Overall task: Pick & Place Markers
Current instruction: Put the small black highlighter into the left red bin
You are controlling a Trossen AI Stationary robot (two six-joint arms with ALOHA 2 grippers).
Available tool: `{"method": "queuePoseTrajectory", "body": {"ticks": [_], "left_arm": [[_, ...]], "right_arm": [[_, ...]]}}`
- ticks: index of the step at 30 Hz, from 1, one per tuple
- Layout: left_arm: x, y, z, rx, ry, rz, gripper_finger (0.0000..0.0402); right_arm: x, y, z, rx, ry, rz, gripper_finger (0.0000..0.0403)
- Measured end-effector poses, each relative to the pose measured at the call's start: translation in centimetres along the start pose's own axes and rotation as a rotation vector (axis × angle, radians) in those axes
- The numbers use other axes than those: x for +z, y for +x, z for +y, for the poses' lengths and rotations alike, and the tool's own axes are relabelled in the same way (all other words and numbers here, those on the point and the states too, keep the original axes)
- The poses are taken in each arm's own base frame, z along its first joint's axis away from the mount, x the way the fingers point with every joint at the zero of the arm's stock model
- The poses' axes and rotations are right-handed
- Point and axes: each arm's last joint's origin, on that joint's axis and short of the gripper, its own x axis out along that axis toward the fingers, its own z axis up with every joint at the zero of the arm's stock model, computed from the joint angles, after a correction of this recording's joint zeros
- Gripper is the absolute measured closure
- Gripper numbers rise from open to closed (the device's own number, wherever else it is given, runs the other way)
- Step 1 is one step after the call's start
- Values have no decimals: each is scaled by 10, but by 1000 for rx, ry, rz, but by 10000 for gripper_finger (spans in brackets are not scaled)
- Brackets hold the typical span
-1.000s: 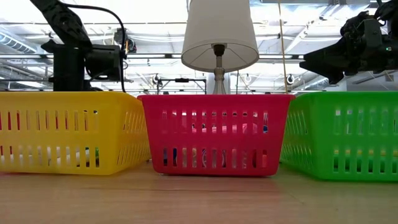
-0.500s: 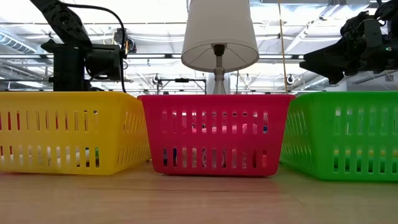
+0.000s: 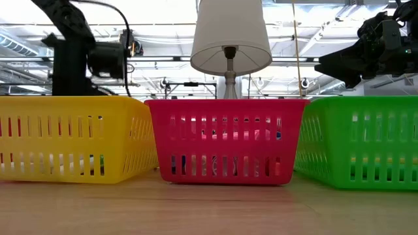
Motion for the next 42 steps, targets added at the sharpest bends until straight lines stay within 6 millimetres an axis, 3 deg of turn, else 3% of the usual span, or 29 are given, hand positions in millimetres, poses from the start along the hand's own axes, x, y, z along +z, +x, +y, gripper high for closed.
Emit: {"method": "queuePoseTrajectory", "body": {"ticks": [8,13,18,25,31,35,42], "left_arm": [[0,-45,-1,-40,-15,-47,341],[-8,-68,-14,-134,-20,-50,361],[-29,-82,-34,-242,-26,16,366],[-66,-86,-65,-336,-67,43,339],[-89,-85,-97,-467,11,4,366],[-99,-80,-102,-438,40,-6,365],[-107,-78,-99,-389,25,-20,318]], "right_arm": [[0,0,0,0,0,0,234],[0,0,0,0,0,0,234],[0,0,0,0,0,0,234],[0,0,0,0,0,0,234],[0,0,0,0,0,0,234],[0,0,0,0,0,0,234],[0,0,0,0,0,-1,234]]}}
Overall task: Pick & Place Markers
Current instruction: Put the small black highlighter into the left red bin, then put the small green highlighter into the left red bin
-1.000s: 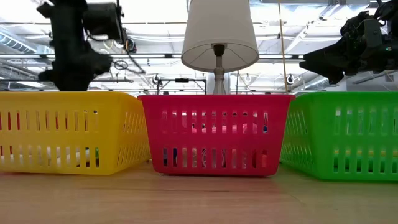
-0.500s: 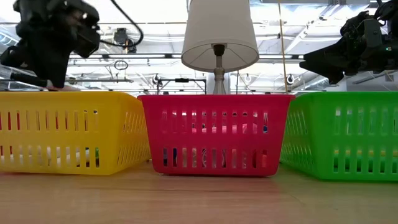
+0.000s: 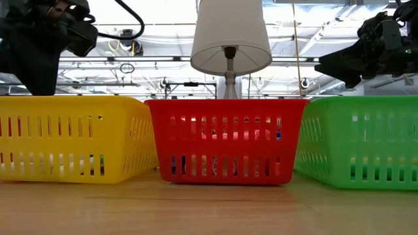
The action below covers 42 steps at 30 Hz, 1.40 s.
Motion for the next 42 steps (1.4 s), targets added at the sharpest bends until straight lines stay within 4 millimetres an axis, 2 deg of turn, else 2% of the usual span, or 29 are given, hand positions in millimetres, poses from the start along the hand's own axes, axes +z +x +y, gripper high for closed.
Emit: {"method": "queuePoseTrajectory", "body": {"ticks": [17,21,33,39,42], "left_arm": [[-2,0,0,2,28,-10,310],[9,0,3,30,54,-63,309],[73,-2,48,332,-87,-205,309],[91,15,84,374,-171,-128,308],[96,25,98,338,-218,-103,294]], "right_arm": [[0,0,0,0,0,0,234],[0,0,0,0,0,0,234],[0,0,0,0,0,0,234],[0,0,0,0,0,0,234],[0,0,0,0,0,0,234]]}}
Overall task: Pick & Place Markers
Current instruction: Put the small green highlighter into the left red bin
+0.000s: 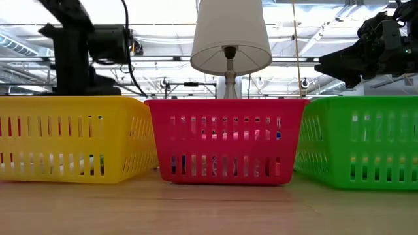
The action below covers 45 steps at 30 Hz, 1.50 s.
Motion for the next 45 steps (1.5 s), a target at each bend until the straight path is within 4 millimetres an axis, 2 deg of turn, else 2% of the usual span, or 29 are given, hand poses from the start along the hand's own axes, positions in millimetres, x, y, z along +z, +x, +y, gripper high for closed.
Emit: {"method": "queuePoseTrajectory", "body": {"ticks": [4,8,12,23,28,33,38,43,45], "left_arm": [[6,12,2,-88,-10,-11,243],[8,15,6,-64,-30,-13,190],[9,15,9,-44,-35,-9,167],[6,18,6,-29,-37,-3,200],[6,32,2,14,-31,36,213],[7,42,-1,48,-22,55,208],[5,41,1,58,11,99,209],[4,36,3,38,161,103,223],[5,34,4,28,146,94,229]], "right_arm": [[0,0,0,0,0,0,234],[0,0,0,0,0,0,234],[0,0,0,0,0,0,234],[0,0,0,0,0,0,234],[0,0,0,0,0,0,234],[0,0,0,0,0,1,234],[0,0,0,0,0,1,234],[0,0,0,0,0,1,234],[0,0,0,0,0,0,234]]}}
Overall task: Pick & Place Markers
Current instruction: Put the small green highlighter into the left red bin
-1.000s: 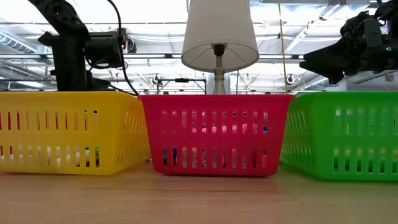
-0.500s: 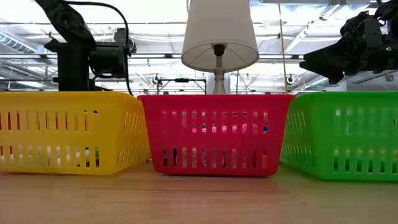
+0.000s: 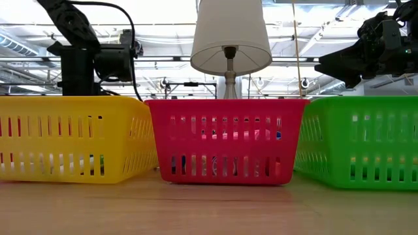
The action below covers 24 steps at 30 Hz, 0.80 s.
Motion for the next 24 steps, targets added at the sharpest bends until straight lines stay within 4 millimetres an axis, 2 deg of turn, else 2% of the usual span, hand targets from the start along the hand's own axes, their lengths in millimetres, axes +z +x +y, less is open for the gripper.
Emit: {"method": "queuePoseTrajectory", "body": {"ticks": [10,16,24], "left_arm": [[4,-4,3,-44,-30,-4,248],[10,-10,0,-71,-5,-19,244],[21,-24,-10,-107,-34,-94,259]], "right_arm": [[0,0,0,0,0,0,234],[0,0,0,0,0,0,234],[0,0,0,0,0,0,234]]}}
